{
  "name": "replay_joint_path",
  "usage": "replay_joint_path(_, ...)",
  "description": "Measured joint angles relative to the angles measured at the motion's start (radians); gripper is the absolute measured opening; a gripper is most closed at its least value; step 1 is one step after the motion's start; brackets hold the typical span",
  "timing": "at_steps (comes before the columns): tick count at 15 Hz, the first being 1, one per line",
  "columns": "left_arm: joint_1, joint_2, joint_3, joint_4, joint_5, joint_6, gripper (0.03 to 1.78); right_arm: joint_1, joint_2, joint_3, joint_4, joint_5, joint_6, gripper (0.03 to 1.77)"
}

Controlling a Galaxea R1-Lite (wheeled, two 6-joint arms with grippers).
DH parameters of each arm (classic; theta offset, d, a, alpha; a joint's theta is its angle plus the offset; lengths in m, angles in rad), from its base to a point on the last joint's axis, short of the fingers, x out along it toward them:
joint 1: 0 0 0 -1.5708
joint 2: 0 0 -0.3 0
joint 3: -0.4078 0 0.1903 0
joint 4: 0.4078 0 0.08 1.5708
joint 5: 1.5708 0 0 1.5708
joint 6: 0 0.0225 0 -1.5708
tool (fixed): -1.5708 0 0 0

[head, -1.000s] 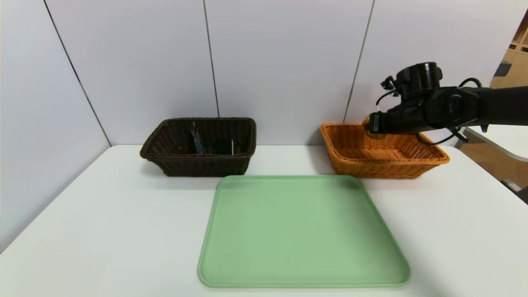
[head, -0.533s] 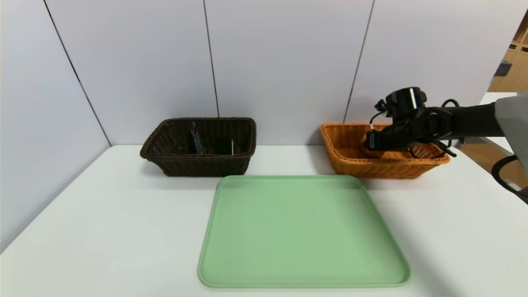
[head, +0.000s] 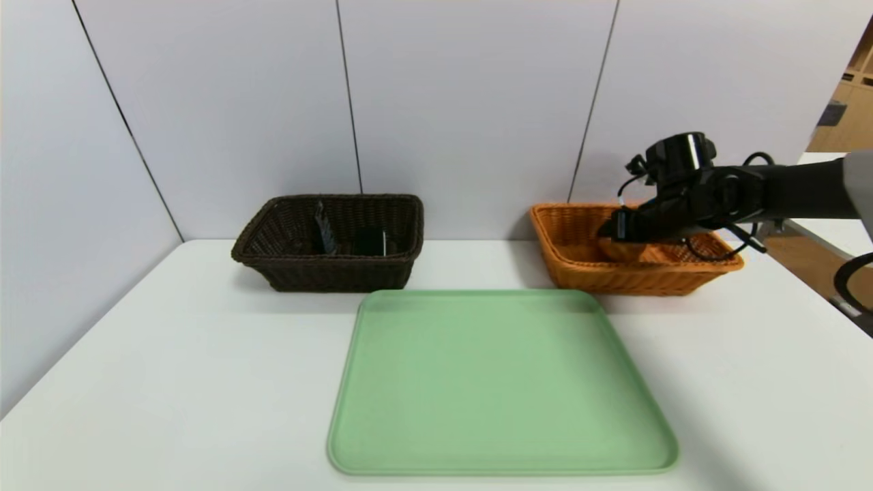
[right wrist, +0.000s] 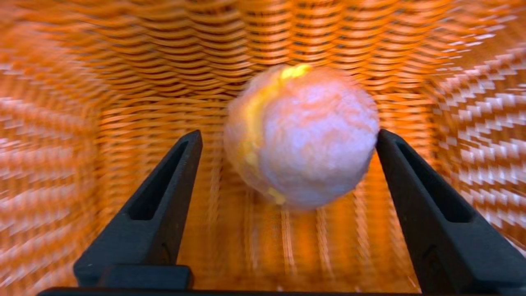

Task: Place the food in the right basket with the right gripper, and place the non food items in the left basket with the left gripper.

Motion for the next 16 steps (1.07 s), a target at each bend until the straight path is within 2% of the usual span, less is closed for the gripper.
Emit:
replay_joint_path(5,0.0,0.0,0.0,0.0,0.0,0.0,1.69,-0.001,-0.234,0.064,0.145,-0.001,-0.001,1.59)
replay_joint_path(9,0.0,0.0,0.0,0.0,0.0,0.0,1.69,-0.001,-0.44,0.169,0.151,0.0,0.0,1.64)
replay_joint_path(13,0.0,0.0,0.0,0.0,0.001,0.0,1.69,0.0,-0.751,0.406,0.146,0.0,0.0,1.67)
replay_joint_path(16,0.0,0.0,0.0,0.0,0.0,0.0,1.69,0.001,-1.019,0.641,0.119,0.0,-0.003,1.68)
